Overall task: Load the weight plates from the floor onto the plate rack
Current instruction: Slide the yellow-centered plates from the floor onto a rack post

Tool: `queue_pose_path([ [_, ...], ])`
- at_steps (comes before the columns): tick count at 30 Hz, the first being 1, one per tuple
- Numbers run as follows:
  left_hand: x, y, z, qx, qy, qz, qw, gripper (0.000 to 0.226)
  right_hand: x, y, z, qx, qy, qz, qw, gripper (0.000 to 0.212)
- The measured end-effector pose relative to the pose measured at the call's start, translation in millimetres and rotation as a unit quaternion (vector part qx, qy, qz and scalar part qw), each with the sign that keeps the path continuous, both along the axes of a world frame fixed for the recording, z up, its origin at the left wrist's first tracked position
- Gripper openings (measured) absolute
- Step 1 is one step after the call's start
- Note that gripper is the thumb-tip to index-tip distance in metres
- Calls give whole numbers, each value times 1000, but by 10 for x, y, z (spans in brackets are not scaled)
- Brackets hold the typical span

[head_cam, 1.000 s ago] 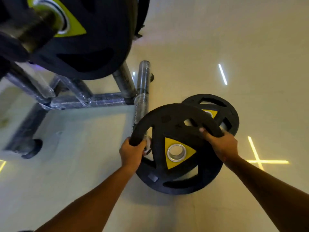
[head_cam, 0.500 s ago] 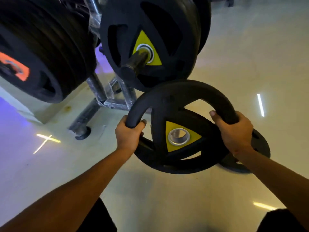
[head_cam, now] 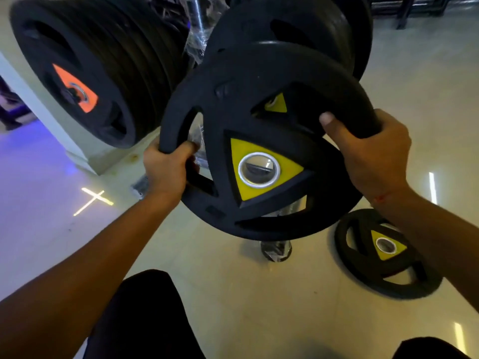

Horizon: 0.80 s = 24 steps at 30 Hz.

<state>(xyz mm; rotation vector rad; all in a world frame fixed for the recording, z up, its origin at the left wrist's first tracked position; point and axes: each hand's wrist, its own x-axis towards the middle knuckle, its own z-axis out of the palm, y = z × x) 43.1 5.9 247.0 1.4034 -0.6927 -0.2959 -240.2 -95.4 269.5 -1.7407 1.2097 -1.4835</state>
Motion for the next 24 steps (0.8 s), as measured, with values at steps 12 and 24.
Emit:
queue_pose_path([
  [12, 269, -432, 325, -25, 45, 6, 999, 14, 405, -383, 503, -16, 21, 2, 1000, 54],
  [24, 485, -605, 325, -45, 65, 8, 997, 22, 654, -444, 590, -12, 31, -23, 999, 58],
])
